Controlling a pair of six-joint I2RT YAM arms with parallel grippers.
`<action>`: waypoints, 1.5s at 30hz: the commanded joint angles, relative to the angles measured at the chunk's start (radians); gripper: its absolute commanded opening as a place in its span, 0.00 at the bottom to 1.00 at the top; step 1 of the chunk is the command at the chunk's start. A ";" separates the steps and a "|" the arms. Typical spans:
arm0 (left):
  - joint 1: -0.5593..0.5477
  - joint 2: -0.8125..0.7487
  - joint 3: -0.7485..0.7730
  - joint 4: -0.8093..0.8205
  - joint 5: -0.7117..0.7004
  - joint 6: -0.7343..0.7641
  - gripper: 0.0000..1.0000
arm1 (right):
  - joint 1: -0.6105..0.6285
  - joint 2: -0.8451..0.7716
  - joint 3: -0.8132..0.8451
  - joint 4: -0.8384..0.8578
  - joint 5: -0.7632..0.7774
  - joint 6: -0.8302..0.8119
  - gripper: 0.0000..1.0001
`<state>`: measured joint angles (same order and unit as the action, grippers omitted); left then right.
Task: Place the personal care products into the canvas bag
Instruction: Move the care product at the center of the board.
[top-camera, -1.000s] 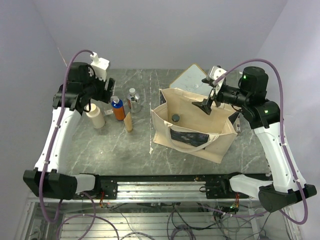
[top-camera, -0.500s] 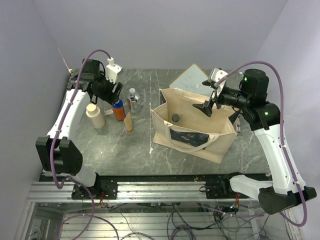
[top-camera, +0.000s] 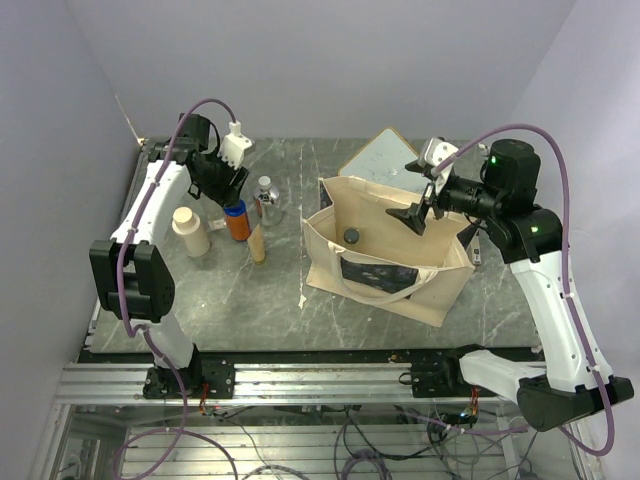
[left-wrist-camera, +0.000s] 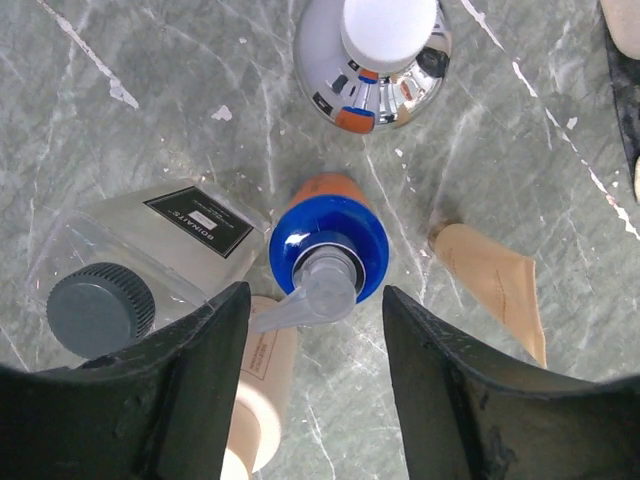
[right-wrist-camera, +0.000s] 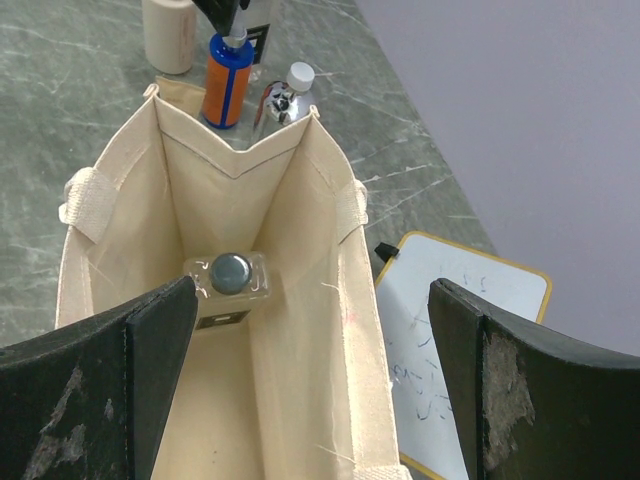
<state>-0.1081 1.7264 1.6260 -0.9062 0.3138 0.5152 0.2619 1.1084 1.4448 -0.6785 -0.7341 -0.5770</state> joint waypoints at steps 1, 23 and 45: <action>0.003 -0.020 0.019 -0.023 0.040 0.020 0.63 | -0.007 0.002 -0.009 0.023 -0.018 0.009 0.99; 0.001 0.039 0.088 -0.016 0.040 0.016 0.52 | -0.013 0.013 -0.007 0.020 -0.045 0.024 1.00; -0.005 -0.009 0.024 -0.015 -0.008 0.018 0.51 | -0.015 -0.009 -0.047 0.037 -0.053 0.026 1.00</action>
<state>-0.1097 1.7512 1.6676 -0.9329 0.3187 0.5308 0.2562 1.1187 1.4094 -0.6559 -0.7750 -0.5610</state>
